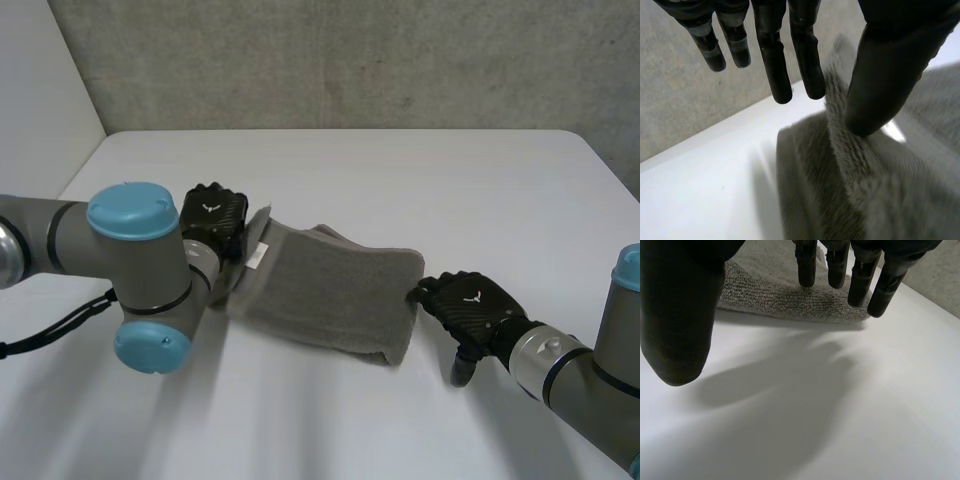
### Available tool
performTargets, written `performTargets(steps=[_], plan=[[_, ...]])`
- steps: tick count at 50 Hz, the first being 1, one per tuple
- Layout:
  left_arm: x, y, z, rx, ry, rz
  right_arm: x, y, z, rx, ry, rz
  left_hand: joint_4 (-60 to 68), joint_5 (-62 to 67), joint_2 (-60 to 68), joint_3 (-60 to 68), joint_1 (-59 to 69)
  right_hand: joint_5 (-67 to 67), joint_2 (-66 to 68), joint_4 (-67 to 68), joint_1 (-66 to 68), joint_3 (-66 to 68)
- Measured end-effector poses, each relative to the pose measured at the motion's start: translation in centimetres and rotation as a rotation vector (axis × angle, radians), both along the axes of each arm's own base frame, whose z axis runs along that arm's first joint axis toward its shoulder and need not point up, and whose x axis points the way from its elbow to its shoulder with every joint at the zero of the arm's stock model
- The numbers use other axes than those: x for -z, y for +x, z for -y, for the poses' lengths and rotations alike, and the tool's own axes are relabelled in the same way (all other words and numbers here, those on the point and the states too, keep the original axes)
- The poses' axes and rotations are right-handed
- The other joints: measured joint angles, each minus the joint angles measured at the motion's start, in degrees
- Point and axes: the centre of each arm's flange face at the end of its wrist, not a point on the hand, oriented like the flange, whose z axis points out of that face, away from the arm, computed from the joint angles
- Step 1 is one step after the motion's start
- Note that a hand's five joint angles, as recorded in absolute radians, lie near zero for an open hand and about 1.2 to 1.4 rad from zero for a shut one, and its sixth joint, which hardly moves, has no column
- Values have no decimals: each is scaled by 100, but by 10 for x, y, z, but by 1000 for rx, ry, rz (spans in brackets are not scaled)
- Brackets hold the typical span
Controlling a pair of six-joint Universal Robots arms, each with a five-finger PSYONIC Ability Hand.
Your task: Fold the towel.
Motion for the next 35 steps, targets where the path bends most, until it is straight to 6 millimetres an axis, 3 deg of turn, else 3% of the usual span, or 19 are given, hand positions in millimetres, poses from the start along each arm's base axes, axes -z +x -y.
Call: performTargets(steps=[9,23,28,35], plan=[[-22,-6,-21,29,6,-101,-7,7,-7,-3,7,50,0,-545,-485,0,-493,0,0,0,0,0],[-13,12,-10,-24,34,-90,-9,40,-24,-71,-38,105,0,-576,-497,0,-515,151,99,0,190,0],[-14,16,-14,-21,44,-90,-2,50,-26,-90,-31,113,0,-605,-512,0,-527,1099,911,0,991,0],[-30,18,-28,14,39,-126,13,61,-29,-124,-4,102,0,-651,-544,0,-571,2960,2945,0,3019,0]])
